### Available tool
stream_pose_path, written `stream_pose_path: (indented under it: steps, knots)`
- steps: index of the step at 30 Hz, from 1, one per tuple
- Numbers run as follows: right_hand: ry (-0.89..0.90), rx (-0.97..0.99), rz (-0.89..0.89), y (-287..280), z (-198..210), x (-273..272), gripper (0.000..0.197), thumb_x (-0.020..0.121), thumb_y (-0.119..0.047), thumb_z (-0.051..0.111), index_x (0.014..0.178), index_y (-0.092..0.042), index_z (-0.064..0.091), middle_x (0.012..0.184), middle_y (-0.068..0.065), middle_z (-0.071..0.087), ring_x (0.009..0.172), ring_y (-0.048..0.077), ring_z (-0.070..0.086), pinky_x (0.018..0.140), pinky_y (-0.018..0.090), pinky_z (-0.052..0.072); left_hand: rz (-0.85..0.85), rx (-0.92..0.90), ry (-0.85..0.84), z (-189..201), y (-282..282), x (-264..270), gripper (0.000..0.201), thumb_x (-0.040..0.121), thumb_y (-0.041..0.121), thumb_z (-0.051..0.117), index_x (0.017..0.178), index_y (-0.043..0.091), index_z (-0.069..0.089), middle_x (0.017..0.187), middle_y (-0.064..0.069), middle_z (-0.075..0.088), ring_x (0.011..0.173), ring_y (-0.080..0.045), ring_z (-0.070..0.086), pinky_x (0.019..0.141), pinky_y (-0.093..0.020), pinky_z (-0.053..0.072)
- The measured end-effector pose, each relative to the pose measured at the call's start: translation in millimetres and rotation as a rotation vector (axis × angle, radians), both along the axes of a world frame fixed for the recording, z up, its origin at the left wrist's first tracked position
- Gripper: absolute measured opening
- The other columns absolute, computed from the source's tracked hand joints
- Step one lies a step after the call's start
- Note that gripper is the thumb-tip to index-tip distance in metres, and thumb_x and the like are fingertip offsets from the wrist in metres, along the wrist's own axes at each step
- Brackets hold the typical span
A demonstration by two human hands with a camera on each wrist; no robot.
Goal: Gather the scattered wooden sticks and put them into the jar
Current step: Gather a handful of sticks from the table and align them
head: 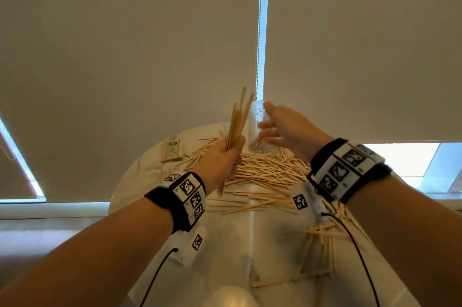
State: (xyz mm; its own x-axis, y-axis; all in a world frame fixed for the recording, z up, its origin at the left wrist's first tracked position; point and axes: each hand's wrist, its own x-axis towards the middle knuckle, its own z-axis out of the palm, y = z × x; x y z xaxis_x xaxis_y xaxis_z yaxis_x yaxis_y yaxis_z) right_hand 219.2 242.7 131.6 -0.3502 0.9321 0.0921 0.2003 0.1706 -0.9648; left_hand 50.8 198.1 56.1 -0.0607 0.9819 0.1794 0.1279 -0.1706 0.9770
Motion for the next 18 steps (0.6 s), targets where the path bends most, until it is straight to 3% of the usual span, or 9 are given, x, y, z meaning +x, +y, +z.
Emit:
stream_pose_path:
  steps: [3,5,7,11,13,15,18]
  knots:
    - [0.042,0.128,-0.021,9,15,1,0.062,0.099,-0.061,0.04,0.147,-0.023,0.039,0.135,0.003,0.054,0.109,0.018,0.062,0.102,0.044,0.051,-0.169,-0.089,0.143,-9,-8,11,0.024,0.099,0.047,0.054,0.096,0.023,0.055,0.061,0.011,0.046,0.051,-0.008,0.04,0.051,-0.025,0.04]
    - [-0.083,0.205,0.027,8,16,-3,0.046,0.105,-0.048,0.04,0.13,-0.015,0.059,0.121,0.0,0.066,0.103,0.015,0.066,0.102,0.044,0.05,-0.209,-0.108,0.208,-7,-11,20,0.024,0.1,0.045,0.054,0.094,0.022,0.055,0.061,0.011,0.046,0.052,-0.008,0.04,0.052,-0.025,0.04]
    - [-0.275,0.202,0.147,4,11,-7,0.046,0.107,-0.04,0.038,0.104,-0.011,0.073,0.099,0.001,0.076,0.096,0.017,0.07,0.1,0.042,0.051,-0.208,-0.101,0.251,-4,-11,25,0.023,0.101,0.043,0.052,0.091,0.022,0.055,0.06,0.01,0.045,0.051,-0.008,0.039,0.052,-0.025,0.039]
    - [-0.474,0.368,0.052,2,5,-5,0.059,0.105,-0.053,0.03,0.09,-0.016,0.073,0.09,-0.004,0.072,0.086,0.011,0.065,0.086,0.034,0.048,-0.173,-0.046,0.406,3,-11,26,0.027,0.1,0.046,0.053,0.091,0.021,0.056,0.063,0.005,0.049,0.052,-0.01,0.042,0.055,-0.026,0.04]
    - [-0.795,0.484,0.093,0,1,-3,0.052,0.106,-0.046,0.033,0.092,-0.013,0.071,0.091,0.002,0.071,0.08,0.015,0.064,0.079,0.033,0.051,-0.107,-0.014,0.555,8,-8,24,0.026,0.095,0.047,0.062,0.098,0.022,0.059,0.074,0.005,0.059,0.058,-0.007,0.05,0.058,-0.021,0.043]
    - [-1.119,0.613,0.108,-4,-7,-4,0.045,0.105,-0.039,0.035,0.091,-0.012,0.068,0.089,0.006,0.068,0.081,0.022,0.064,0.078,0.037,0.055,-0.01,-0.047,0.681,11,-4,21,0.042,0.084,0.05,0.074,0.112,0.025,0.055,0.092,0.011,0.061,0.075,-0.002,0.055,0.062,-0.02,0.04]
    - [-1.277,0.734,0.048,-7,-14,-7,0.045,0.103,-0.046,0.033,0.087,-0.017,0.063,0.081,0.001,0.063,0.078,0.021,0.064,0.072,0.036,0.055,0.021,-0.103,0.797,12,1,18,0.066,0.074,0.05,0.082,0.125,0.024,0.048,0.108,0.013,0.055,0.094,-0.008,0.053,0.072,-0.026,0.039]
